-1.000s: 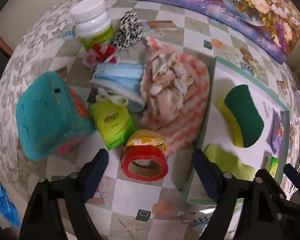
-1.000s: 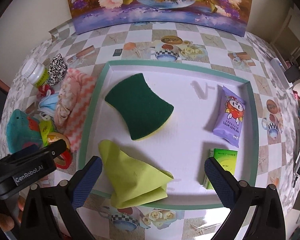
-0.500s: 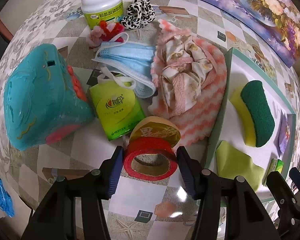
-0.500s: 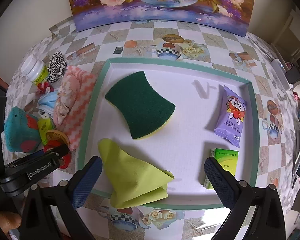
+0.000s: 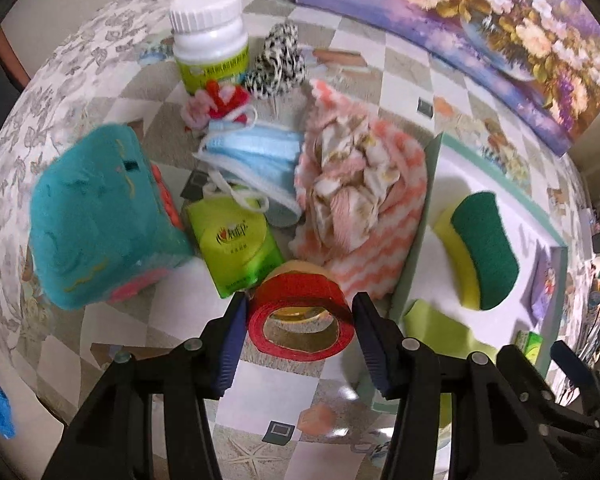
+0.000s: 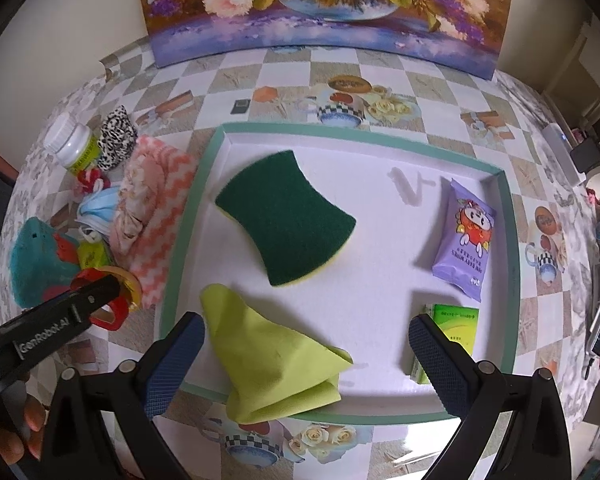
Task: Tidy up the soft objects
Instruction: 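Move the left tool onto the red tape roll and close on it, then lift the red tape roll with the left tool while the right tool grasps the round golden bun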
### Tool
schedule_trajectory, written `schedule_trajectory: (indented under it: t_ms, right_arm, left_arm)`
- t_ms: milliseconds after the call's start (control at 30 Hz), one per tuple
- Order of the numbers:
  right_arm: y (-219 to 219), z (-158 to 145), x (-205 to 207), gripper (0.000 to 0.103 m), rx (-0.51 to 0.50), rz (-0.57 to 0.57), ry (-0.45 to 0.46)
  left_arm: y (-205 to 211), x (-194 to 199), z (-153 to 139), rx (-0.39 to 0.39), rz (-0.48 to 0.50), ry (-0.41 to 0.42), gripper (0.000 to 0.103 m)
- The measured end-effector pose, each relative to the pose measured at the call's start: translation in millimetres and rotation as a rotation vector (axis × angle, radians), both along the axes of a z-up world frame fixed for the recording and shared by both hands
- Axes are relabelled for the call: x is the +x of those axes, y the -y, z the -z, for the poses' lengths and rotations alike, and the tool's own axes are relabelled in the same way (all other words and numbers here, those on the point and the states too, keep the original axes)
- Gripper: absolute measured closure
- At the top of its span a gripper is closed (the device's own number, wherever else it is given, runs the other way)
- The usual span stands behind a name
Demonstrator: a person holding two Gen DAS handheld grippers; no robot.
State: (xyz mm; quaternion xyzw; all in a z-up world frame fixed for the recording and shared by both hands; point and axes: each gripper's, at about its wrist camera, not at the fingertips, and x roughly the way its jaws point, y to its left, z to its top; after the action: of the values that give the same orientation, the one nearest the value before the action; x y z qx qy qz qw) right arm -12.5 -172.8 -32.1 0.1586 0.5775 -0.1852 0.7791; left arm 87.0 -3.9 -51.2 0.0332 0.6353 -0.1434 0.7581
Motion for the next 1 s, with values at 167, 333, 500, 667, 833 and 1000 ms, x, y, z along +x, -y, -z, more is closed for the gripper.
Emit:
schedule_trajectory:
  t_ms: [167,333,500,667,833,1000]
  right_arm:
    - [-7,-3,6,0.000,-0.004,-0.022,0.021]
    - [-14,-3,12,0.000,0.009,-0.035,0.035]
    - [-27,-5,22,0.000,0.020,-0.058,0.054]
    - [-47,-5,34,0.000,0.034,-0.105,0.073]
    - [-69,0,48,0.000,0.042,-0.159,0.076]
    - [-90,7,61,0.000,0.037,-0.215,0.067]
  left_arm:
    - [-4,2,-28,-0.028,-0.002,0.061,0.048]
    - [-7,8,-34,-0.032,-0.019,0.098,0.048]
    - [-14,14,-44,-0.056,-0.037,0.127,0.048]
    - [-27,22,-62,-0.078,-0.076,0.178,0.048]
    - [-48,28,-81,-0.073,-0.135,0.245,0.048]
    - [-72,33,-92,-0.055,-0.195,0.295,0.048]
